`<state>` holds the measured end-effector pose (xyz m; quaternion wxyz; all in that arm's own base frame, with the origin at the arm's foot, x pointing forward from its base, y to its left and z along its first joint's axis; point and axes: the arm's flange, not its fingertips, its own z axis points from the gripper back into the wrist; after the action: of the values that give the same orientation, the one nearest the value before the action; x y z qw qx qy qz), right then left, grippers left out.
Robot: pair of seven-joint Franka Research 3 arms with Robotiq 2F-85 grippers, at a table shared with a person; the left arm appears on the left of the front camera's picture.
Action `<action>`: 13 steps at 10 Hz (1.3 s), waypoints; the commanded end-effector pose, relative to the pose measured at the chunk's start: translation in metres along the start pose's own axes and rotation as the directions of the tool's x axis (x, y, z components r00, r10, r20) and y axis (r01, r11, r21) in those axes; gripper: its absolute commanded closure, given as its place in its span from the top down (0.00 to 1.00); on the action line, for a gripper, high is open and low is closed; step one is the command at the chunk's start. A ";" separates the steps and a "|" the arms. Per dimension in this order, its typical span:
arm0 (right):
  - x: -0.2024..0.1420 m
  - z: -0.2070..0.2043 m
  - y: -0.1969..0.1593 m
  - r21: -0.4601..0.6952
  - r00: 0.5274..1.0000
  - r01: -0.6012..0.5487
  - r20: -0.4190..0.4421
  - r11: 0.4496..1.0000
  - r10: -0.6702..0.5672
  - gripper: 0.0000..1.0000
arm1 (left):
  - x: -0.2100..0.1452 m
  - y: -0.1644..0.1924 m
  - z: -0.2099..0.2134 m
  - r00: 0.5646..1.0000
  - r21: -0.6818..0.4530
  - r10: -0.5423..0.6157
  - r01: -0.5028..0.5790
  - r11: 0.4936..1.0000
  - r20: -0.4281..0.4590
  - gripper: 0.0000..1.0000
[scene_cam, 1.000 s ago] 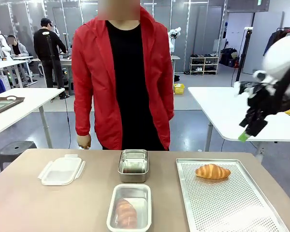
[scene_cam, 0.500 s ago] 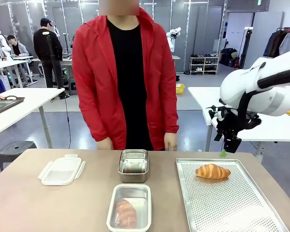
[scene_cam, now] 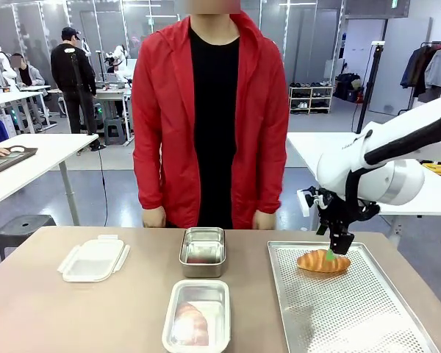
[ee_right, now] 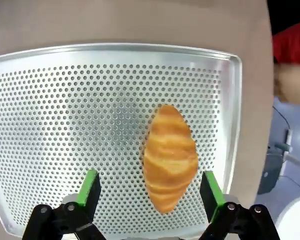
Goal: Place the bread into the airtight container.
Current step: Pick up a Butter Roll and place it into an empty Airtight Container.
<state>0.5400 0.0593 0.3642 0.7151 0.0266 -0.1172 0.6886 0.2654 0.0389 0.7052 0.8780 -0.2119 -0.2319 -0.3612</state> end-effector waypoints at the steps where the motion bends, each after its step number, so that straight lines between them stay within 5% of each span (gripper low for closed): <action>1: 0.001 -0.017 -0.004 -0.007 0.999 0.012 -0.033 1.000 -0.013 1.00 | 0.000 0.000 0.001 1.000 -0.012 -0.018 0.018 1.000 0.002 1.00; 8: -0.011 -0.066 -0.016 -0.029 0.993 0.058 -0.102 0.998 -0.061 1.00 | 0.000 0.000 0.001 1.000 -0.012 -0.018 0.018 1.000 0.002 1.00; 11: -0.015 -0.065 -0.020 -0.049 0.992 0.067 -0.107 0.997 -0.072 0.09 | 0.000 0.000 0.001 1.000 -0.012 -0.018 0.018 1.000 0.002 1.00; 13: -0.014 -0.063 -0.021 -0.058 0.992 0.067 -0.107 0.996 -0.073 0.00 | 0.000 0.000 0.001 1.000 -0.012 -0.018 0.018 1.000 0.002 1.00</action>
<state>0.5672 0.0577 0.3104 0.7379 -0.0172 -0.1020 0.6669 0.2654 0.0389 0.7052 0.8780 -0.2119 -0.2319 -0.3612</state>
